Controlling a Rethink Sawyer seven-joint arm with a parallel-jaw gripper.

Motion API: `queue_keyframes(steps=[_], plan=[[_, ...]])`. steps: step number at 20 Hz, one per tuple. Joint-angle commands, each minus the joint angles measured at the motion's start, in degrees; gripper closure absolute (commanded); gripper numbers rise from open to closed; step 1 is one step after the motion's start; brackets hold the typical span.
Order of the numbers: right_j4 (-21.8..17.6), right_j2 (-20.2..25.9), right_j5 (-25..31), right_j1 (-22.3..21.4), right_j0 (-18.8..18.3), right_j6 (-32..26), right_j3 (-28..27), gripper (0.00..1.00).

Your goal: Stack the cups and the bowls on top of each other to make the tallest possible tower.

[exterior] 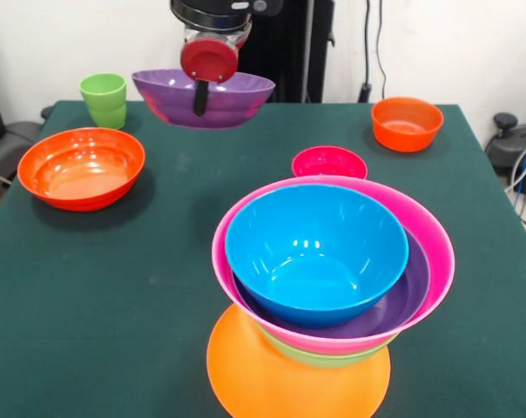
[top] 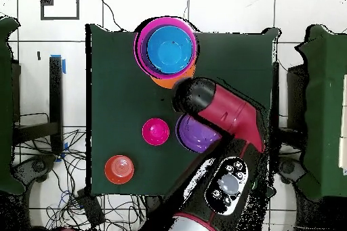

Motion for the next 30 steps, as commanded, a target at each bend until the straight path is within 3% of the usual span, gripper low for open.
queue_keyframes(steps=[1,6,11,17,20,25,30], plan=[[-7.1,4.4,14.1,4.5,-0.9,-4.0,-15.5,1.00],[-11.1,6.5,18.2,5.8,-1.5,-10.1,-23.1,1.00],[-12.9,8.2,25.6,8.5,-2.1,-12.2,-31.6,1.00],[-15.3,9.5,30.6,11.9,-2.5,-16.6,-40.6,1.00],[-15.2,9.9,34.5,13.9,-2.6,-17.2,-45.2,1.00],[-16.1,8.8,40.3,19.4,-2.6,-20.9,-57.6,1.00],[-13.3,6.7,48.0,25.1,-2.9,-20.4,-68.2,1.00]])
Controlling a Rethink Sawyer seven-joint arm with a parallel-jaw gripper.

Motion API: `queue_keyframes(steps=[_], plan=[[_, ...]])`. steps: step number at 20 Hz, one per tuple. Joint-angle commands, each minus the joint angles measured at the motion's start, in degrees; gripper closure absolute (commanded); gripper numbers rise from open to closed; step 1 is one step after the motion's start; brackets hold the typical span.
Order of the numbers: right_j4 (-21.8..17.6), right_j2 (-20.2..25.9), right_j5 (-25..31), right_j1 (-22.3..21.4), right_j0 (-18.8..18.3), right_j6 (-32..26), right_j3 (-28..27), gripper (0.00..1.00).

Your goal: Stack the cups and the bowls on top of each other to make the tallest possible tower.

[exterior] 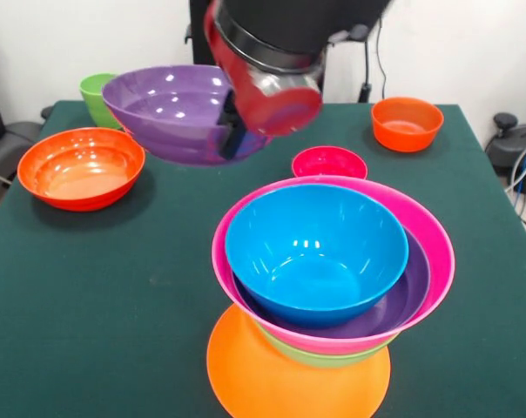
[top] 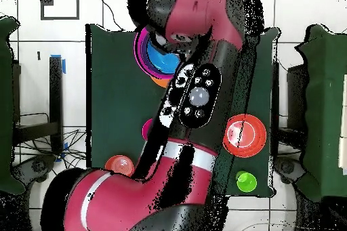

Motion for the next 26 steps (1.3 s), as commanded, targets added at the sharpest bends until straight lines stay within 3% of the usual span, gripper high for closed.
queue_keyframes(steps=[1,4,9,14,18,21,26], plan=[[-0.8,4.4,15.1,9.2,-0.8,-19.1,-19.6,1.00],[-0.8,3.0,16.8,8.7,-1.1,-19.3,-19.2,1.00],[-2.9,5.0,11.1,-1.3,-0.7,-21.5,-2.2,1.00],[-4.0,5.3,10.3,-8.4,-1.6,-23.9,9.8,1.00],[-4.6,6.6,4.6,-11.8,-2.4,-25.5,18.2,1.00],[-4.8,7.2,4.4,-11.9,-3.1,-25.6,17.1,1.00],[-4.6,7.7,6.7,-9.0,-4.7,-24.2,10.0,1.00]])
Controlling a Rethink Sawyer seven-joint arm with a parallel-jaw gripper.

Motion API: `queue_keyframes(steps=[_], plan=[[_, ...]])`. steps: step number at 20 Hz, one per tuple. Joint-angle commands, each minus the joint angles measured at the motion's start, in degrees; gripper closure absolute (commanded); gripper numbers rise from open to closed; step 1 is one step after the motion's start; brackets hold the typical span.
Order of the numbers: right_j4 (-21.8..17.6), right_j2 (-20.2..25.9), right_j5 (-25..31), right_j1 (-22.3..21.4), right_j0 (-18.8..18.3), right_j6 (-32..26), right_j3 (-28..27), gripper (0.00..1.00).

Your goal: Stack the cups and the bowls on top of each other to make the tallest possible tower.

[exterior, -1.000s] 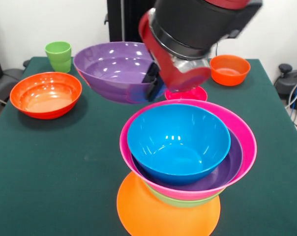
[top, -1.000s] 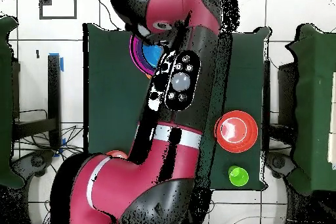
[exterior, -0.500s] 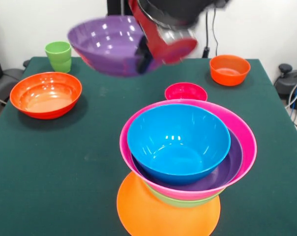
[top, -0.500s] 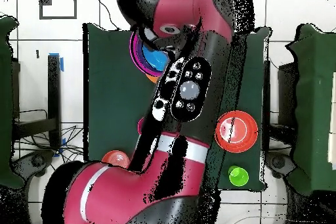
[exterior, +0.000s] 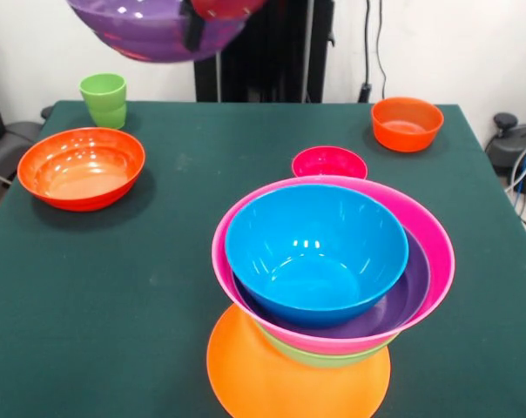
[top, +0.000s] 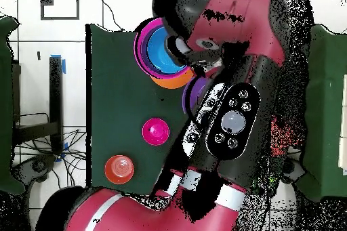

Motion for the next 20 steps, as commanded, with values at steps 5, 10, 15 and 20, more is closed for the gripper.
queue_keyframes(steps=[5,10,15,20], plan=[[-3.3,7.3,1.5,3.9,-3.4,-13.1,-6.4,1.00],[-2.0,5.9,6.9,8.0,-4.8,-11.0,-16.0,1.00],[-0.3,4.4,9.1,11.1,-6.0,-9.2,-22.0,1.00],[1.9,2.7,10.7,13.8,-6.3,-6.1,-26.7,1.00]])
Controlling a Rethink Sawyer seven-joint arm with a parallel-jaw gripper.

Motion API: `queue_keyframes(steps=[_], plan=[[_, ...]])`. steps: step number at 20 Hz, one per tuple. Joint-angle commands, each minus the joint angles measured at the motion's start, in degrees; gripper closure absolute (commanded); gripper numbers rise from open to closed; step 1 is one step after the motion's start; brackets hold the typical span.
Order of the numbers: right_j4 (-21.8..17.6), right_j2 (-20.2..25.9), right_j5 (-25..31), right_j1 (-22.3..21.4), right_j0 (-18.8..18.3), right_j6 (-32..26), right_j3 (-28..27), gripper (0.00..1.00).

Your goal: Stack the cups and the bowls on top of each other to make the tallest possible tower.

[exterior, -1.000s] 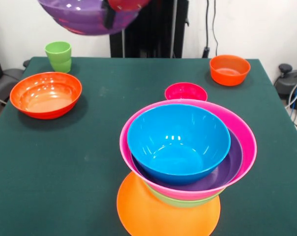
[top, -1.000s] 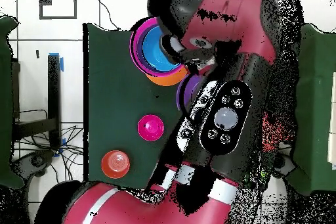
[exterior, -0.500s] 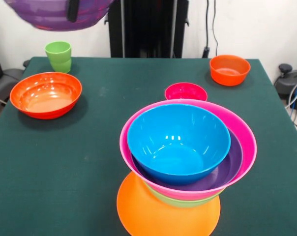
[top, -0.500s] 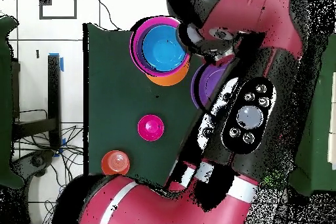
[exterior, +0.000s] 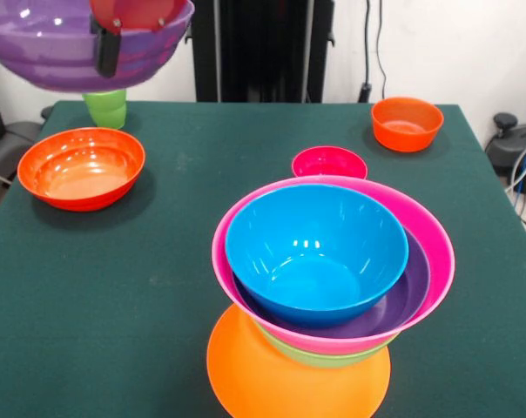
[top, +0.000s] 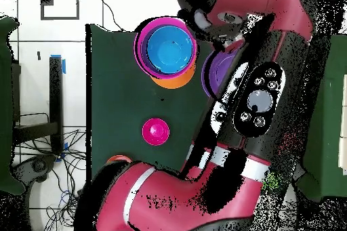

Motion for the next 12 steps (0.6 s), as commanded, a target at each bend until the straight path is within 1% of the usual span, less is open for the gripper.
queue_keyframes(steps=[1,2,7,12], plan=[[1.7,2.4,8.3,6.3,-0.7,-4.6,-8.7,1.00],[2.1,2.1,8.3,6.5,-0.5,-4.0,-8.9,1.00],[5.0,-1.8,10.0,8.9,-1.0,-1.4,-13.3,1.00],[10.3,-6.7,12.2,11.1,-1.7,1.6,-17.3,1.00]])
